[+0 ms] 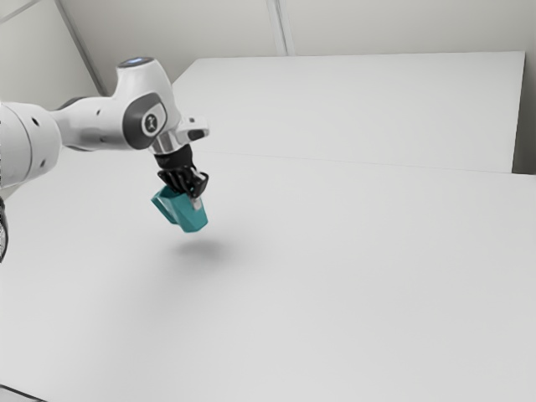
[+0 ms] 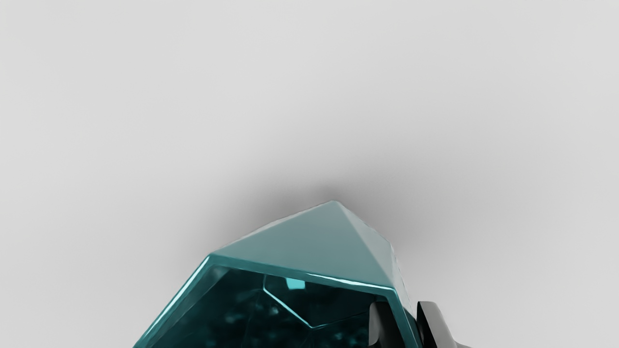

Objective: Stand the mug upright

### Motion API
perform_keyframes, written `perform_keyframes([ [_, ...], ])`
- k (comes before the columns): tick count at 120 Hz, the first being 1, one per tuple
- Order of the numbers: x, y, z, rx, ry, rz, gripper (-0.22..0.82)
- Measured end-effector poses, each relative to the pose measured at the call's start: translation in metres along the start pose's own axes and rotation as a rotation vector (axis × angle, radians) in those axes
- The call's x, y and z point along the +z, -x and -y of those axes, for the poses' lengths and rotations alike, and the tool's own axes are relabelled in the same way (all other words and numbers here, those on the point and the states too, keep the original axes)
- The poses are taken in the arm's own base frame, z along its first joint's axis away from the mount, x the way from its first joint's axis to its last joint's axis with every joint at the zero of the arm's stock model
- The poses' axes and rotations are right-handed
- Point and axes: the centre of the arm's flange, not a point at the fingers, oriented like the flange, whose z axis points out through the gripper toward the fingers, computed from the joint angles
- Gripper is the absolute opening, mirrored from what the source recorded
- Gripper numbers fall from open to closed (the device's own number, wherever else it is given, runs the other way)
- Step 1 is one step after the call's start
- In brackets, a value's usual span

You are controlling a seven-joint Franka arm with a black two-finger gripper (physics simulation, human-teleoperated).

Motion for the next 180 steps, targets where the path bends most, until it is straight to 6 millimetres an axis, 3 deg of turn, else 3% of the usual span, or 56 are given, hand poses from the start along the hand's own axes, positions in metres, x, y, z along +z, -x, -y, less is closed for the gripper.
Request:
perform_keyframes([
  [52, 0.037, -0.014, 0.000, -0.029, -0.033, 0.029, -0.18],
  [136, 0.060, -0.018, 0.000, -0.031, -0.079, 0.071, -0.18],
  [159, 0.060, -0.017, 0.000, -0.030, -0.068, 0.072, 0.24],
  [180, 0.059, -0.017, 0.000, -0.024, -0.066, 0.072, 0.44],
])
